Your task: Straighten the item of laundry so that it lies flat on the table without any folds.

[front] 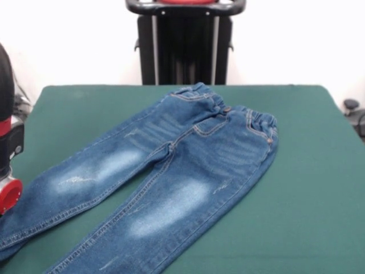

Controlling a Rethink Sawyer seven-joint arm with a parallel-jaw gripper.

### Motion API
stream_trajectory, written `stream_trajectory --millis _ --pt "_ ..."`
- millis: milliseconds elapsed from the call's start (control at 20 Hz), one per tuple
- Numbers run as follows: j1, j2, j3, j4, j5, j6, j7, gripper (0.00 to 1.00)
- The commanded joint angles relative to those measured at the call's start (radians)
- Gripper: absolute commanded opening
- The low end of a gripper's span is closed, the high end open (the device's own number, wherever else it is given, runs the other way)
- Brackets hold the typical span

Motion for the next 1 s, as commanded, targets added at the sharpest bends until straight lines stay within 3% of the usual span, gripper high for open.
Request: stream_trajectory --millis 50,1000 --pt "0.079 -0.005 -0.025 0.194 0.042 -0.009 0.211 1.0" --pt "0.139 -0.15 -0.12 0.254 0.157 0.153 0.183 1.0"
